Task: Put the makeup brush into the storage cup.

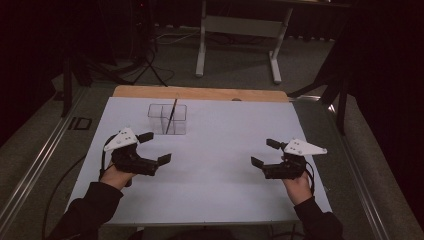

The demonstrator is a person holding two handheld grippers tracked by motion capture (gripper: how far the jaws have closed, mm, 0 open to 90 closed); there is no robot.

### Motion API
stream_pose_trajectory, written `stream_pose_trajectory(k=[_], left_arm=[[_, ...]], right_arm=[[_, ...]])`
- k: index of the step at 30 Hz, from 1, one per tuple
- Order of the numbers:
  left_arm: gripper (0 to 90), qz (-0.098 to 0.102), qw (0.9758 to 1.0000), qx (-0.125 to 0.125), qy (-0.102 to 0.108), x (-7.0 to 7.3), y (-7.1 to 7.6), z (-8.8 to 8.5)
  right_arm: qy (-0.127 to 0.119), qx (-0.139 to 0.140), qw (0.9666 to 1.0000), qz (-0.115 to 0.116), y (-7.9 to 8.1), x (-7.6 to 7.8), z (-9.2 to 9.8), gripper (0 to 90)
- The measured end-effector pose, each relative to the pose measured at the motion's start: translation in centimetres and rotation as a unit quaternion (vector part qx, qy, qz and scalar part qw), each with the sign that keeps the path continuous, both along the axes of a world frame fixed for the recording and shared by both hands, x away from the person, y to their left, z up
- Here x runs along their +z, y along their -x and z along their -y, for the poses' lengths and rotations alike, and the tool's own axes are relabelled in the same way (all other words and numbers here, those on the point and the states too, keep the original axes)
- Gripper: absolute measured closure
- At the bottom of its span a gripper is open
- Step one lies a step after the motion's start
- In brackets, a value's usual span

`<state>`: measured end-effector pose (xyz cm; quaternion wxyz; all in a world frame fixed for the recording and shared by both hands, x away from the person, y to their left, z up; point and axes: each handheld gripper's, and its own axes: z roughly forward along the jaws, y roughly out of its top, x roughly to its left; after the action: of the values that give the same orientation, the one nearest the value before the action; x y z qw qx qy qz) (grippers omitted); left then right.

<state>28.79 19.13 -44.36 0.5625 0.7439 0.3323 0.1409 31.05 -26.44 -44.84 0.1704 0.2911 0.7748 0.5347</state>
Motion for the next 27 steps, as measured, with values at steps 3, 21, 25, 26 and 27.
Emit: stream_pose_trajectory(k=[3, 21, 25, 26, 27], left_arm=[[0.2, -0.001, 1.0, -0.005, 0.006, -0.6, 0.4, 0.1], [0.2, -0.017, 0.9995, -0.026, -0.006, -4.6, 1.9, 0.6], [0.3, -0.022, 0.9992, -0.033, -0.006, -5.7, 2.1, 0.7], [0.2, -0.025, 0.9991, -0.033, -0.006, -5.9, 2.1, 0.7], [0.2, -0.026, 0.9991, -0.033, -0.005, -6.2, 2.1, 0.7]], right_arm=[[0.0, 0.001, 1.0, 0.001, 0.0, 0.0, 0.0, 10.9], [0.002, 0.004, 1.0, -0.001, 0.0, -0.1, 0.0, 10.9], [0.006, 0.003, 1.0, -0.001, 0.0, -0.1, -0.1, 10.9], [0.004, 0.004, 1.0, -0.003, 0.0, -0.2, 0.0, 10.9], [0.005, 0.004, 1.0, -0.003, 0.0, -0.3, 0.0, 10.9]])
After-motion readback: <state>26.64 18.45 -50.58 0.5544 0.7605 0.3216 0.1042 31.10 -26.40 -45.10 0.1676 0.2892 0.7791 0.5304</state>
